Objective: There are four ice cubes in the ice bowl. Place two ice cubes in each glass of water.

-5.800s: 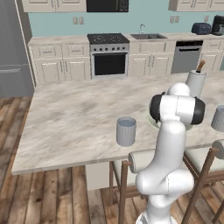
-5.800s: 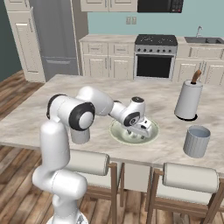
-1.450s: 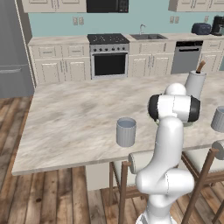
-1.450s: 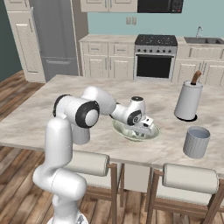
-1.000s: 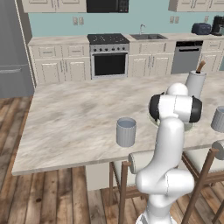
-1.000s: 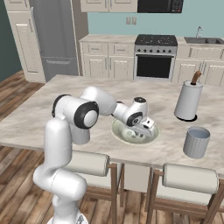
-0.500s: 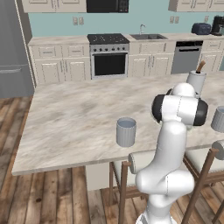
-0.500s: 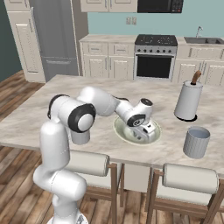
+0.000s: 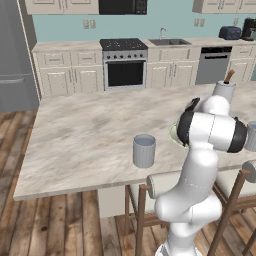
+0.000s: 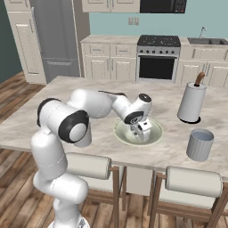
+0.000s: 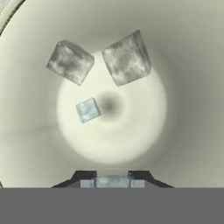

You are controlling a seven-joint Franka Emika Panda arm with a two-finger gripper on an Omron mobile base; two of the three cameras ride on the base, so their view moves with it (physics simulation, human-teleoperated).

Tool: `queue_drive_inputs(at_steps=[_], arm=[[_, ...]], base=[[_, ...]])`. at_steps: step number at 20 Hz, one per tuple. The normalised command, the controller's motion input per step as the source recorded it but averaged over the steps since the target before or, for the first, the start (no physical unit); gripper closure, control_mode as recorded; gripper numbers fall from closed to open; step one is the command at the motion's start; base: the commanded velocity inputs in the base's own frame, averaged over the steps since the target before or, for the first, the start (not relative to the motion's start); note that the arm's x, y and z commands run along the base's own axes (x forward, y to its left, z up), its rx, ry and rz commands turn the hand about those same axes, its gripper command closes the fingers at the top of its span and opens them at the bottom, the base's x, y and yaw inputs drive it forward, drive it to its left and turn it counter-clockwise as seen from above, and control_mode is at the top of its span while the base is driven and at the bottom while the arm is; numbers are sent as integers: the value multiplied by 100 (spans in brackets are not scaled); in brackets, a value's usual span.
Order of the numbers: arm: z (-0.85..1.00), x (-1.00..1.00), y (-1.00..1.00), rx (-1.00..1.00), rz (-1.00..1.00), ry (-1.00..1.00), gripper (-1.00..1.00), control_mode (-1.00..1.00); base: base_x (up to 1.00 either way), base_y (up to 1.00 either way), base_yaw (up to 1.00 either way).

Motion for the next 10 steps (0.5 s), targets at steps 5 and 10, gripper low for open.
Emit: queue_drive_inputs(at_steps=[5, 10], arm=[[52, -27, 17, 0, -20, -1, 100, -100], [38, -27, 0, 0, -23, 0, 100, -100]], base=[[0, 0, 0], [0, 0, 0]])
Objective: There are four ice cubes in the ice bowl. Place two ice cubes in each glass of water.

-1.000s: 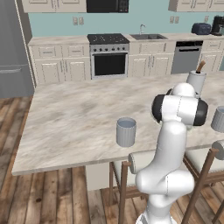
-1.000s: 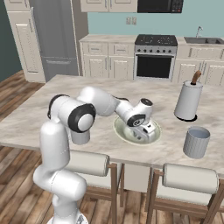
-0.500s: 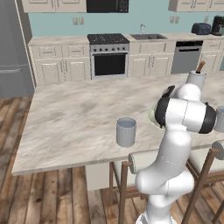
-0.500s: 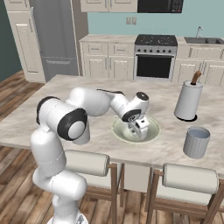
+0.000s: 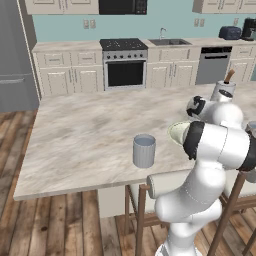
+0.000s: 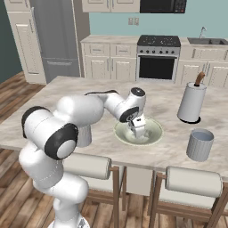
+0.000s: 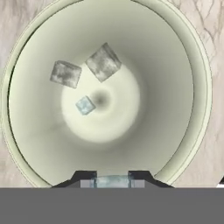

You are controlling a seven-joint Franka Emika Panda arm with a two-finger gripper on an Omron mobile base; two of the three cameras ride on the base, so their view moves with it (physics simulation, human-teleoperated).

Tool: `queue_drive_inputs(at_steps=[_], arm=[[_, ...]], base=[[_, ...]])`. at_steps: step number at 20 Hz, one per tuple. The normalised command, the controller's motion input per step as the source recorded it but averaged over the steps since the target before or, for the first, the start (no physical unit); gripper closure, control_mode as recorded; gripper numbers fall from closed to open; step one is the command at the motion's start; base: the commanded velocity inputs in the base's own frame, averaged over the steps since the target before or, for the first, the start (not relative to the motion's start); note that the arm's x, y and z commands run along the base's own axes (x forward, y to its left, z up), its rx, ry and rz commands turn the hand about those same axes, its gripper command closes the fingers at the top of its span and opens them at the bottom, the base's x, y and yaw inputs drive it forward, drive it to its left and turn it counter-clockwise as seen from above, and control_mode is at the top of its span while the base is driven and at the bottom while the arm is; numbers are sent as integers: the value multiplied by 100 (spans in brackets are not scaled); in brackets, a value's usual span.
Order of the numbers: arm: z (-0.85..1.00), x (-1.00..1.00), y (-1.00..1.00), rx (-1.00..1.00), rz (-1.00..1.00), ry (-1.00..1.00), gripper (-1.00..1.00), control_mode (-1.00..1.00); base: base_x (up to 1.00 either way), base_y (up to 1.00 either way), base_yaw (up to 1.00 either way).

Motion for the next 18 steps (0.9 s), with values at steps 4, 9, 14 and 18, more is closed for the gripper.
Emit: queue_drive_inputs(at_steps=[4, 9, 14, 18], arm=[[42, -19, 0, 0, -21, 0, 100, -100], [32, -25, 0, 0, -20, 0, 100, -100], [15, -41, -15, -5, -27, 0, 100, -100], [2, -51, -54, -15, -26, 4, 100, -100]], base=[[0, 0, 0], [0, 0, 0], [0, 0, 0], [0, 0, 0]])
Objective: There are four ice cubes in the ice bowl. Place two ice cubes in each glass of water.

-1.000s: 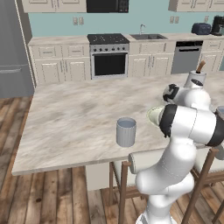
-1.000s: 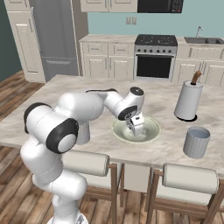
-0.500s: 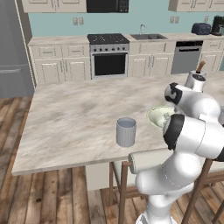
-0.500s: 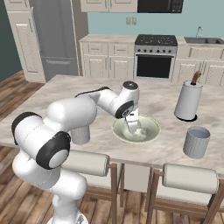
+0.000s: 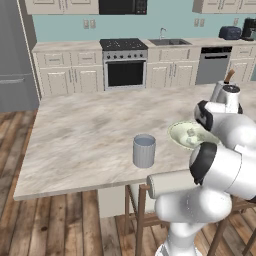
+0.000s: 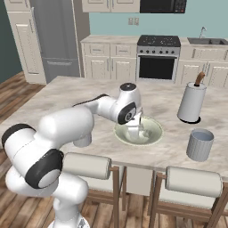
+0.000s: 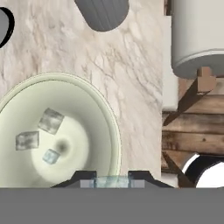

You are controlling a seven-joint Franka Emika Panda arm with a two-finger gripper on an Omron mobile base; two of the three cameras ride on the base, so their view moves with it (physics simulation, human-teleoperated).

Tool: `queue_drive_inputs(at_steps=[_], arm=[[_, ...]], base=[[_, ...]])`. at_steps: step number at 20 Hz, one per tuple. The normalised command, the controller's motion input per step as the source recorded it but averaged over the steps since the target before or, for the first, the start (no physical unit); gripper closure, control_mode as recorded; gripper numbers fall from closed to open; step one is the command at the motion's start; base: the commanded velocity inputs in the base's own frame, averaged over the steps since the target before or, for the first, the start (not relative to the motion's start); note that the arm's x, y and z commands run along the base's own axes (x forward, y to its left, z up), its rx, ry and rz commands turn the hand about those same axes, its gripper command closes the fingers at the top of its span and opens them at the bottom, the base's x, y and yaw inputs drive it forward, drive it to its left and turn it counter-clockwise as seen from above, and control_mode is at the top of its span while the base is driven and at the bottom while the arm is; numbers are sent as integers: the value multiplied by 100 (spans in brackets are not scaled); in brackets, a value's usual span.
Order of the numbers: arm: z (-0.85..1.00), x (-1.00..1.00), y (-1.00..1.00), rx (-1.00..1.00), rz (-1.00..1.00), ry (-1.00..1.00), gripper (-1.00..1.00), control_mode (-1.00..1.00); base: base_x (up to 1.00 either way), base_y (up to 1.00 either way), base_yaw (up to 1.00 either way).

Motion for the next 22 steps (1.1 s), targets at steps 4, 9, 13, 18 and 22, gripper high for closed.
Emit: queue_drive_inputs(at_steps=[4, 9, 13, 18, 22], arm=[[5, -43, -50, -18, -15, 1, 100, -100], [15, -33, -50, -18, -9, 7, 100, -100], [33, -12, -42, -13, 0, 17, 100, -100], [36, -4, -52, -7, 2, 29, 100, -100], [28, 0, -50, -1, 11, 36, 100, -100]], base=[[0, 0, 0], [0, 0, 0], [0, 0, 0], [0, 0, 0], [0, 0, 0]])
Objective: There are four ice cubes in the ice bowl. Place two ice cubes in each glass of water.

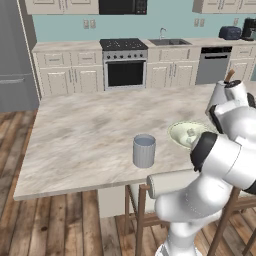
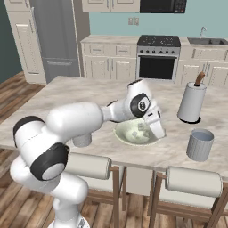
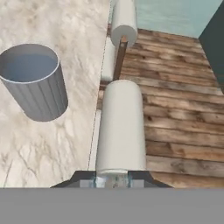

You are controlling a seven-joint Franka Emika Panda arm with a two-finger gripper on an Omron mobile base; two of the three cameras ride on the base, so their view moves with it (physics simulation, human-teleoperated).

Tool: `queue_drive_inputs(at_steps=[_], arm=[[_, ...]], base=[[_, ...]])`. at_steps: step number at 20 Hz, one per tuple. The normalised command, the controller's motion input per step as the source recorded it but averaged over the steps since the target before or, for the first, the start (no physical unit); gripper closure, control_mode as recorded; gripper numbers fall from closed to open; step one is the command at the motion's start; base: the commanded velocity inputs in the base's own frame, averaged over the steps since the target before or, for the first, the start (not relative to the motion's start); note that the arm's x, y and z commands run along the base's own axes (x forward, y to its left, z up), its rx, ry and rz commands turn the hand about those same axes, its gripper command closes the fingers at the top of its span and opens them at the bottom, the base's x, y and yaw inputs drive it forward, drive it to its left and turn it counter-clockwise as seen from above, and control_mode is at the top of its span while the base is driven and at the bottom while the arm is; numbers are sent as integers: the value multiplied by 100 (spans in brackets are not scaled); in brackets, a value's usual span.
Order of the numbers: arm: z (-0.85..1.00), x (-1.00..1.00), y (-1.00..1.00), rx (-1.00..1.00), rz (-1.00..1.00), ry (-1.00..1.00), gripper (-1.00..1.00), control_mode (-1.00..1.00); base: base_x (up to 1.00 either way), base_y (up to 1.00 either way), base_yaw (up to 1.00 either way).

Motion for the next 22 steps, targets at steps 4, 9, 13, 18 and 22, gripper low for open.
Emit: queue_drive_inputs(at_steps=[4, 9, 13, 18, 22], arm=[[7, 0, -61, 4, 23, 18, 100, -100], [-2, 0, -61, 12, 17, -10, 100, -100], [-2, 0, -50, 17, 11, -26, 100, -100], [0, 6, -37, 17, 8, -7, 100, -100], [0, 32, -17, 9, 6, 5, 100, -100]], base=[[0, 0, 0], [0, 0, 0], [0, 0, 0], [0, 0, 0], [0, 0, 0]])
